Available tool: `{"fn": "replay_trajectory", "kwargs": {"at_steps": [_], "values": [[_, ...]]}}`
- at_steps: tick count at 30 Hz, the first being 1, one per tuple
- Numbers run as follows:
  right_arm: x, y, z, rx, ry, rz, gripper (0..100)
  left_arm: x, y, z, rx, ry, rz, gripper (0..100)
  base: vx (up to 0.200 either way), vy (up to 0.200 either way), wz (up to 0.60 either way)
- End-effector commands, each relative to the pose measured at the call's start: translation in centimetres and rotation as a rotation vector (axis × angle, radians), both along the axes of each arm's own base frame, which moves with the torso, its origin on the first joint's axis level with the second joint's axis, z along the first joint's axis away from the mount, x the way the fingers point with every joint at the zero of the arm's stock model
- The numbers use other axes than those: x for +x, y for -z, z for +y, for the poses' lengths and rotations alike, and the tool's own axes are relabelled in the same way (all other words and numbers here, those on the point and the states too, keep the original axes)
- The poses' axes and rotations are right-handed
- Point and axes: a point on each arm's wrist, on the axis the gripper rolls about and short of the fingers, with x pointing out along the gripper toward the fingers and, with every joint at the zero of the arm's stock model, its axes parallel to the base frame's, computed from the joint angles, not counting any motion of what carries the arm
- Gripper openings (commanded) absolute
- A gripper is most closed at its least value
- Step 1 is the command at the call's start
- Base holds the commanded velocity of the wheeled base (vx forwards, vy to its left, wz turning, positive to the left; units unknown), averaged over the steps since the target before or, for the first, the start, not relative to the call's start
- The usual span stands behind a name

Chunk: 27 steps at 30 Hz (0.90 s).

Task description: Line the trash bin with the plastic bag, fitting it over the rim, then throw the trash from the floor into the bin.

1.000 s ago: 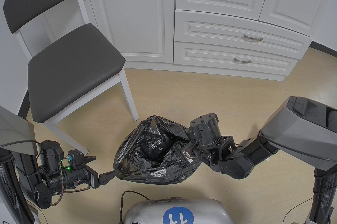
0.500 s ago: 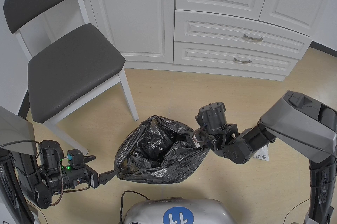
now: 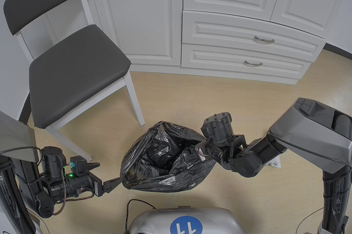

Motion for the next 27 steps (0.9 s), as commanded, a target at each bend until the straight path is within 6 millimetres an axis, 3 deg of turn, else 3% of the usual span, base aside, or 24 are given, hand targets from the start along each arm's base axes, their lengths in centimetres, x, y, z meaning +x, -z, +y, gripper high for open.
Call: {"fn": "replay_trajectory", "kwargs": {"at_steps": [1, 2, 6, 11, 16, 27], "values": [[-0.3, 1.0, 0.5, -0.014, -0.015, 0.017, 100, 0.0, 0.0, 0.0, 0.000, 0.002, 0.000, 100, 0.000, 0.000, 0.00], [0.2, 1.4, 0.5, -0.014, -0.009, 0.017, 0, 0.0, 0.0, 0.0, 0.000, 0.000, -0.002, 100, 0.000, 0.000, 0.00], [1.0, 1.4, 0.2, -0.005, 0.011, 0.009, 0, 0.0, 0.0, 0.0, 0.000, -0.001, -0.002, 100, 0.000, 0.000, 0.00], [3.9, -0.1, -1.2, 0.038, 0.080, -0.054, 0, 0.1, 0.0, 0.0, -0.001, 0.000, -0.003, 100, 0.000, 0.000, 0.00], [6.3, -0.1, -1.5, 0.108, 0.146, -0.100, 0, 0.0, 0.0, -0.1, 0.000, 0.003, 0.000, 100, 0.000, 0.000, 0.00], [7.4, 0.7, -0.8, 0.179, 0.204, -0.122, 0, -0.4, -1.2, -0.8, -0.008, 0.039, -0.054, 100, 0.000, 0.000, 0.00]]}}
